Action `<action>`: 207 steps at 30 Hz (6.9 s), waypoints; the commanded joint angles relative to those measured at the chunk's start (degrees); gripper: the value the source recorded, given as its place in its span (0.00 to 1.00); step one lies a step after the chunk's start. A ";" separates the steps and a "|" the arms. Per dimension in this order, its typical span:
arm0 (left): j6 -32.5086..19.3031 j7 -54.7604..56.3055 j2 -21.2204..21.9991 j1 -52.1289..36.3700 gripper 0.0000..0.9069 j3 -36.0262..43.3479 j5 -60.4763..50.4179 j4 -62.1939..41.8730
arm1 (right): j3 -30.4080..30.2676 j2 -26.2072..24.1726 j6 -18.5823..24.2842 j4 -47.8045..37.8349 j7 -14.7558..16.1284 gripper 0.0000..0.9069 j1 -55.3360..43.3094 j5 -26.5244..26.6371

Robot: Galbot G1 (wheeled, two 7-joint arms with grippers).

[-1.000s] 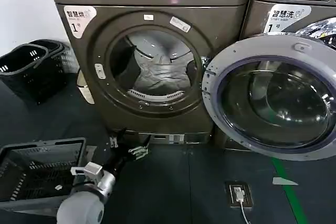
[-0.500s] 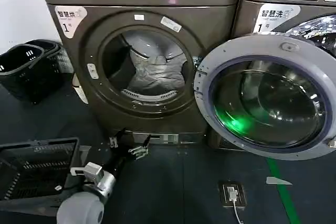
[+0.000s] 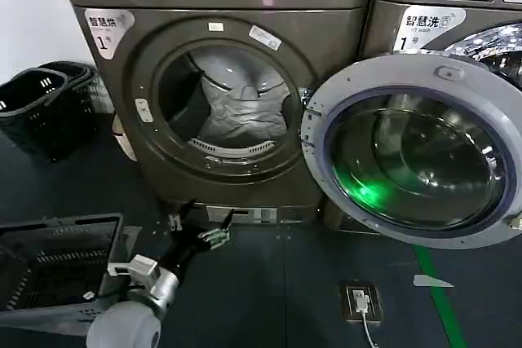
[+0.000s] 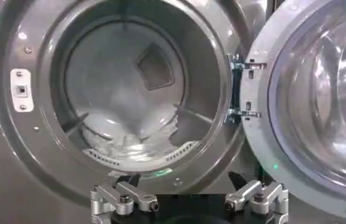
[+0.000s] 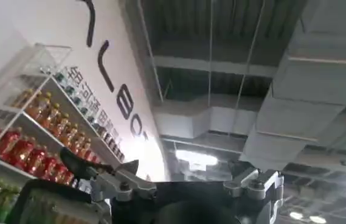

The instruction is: Grasp the clothes from the dryer.

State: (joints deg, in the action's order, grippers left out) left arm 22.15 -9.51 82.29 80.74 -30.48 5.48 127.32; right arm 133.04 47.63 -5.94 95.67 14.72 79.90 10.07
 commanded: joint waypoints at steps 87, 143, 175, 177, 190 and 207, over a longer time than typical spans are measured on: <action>0.99 1.90 -0.11 -1.97 1.00 0.42 0.70 -0.05 | -5.35 2.91 2.78 3.27 1.67 1.00 -4.52 -0.72; 2.53 2.24 0.39 -5.79 1.00 3.30 -0.80 -3.49 | -3.22 3.15 1.88 5.50 0.83 1.00 -2.30 2.33; -14.99 -18.08 -1.66 -20.08 1.00 2.31 -65.53 -14.07 | 8.61 3.23 -3.44 10.14 -2.43 1.00 4.61 0.65; -15.15 -23.56 -1.76 -22.55 1.00 2.54 -67.40 -15.90 | 9.66 3.10 -3.37 9.81 -2.60 1.00 5.76 0.70; -21.43 -57.22 1.92 -39.18 1.00 3.00 -79.85 -24.92 | 11.80 4.56 -2.26 9.70 -1.46 1.00 10.26 2.33; -27.76 -67.70 6.77 -52.59 1.00 1.50 -82.95 -46.48 | 11.53 4.01 -1.03 9.04 -1.23 1.00 12.01 4.48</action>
State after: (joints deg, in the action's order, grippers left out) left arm -2.89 -69.46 87.21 36.63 -28.51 -75.14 93.87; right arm 144.84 51.79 -7.08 104.83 13.47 91.26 14.06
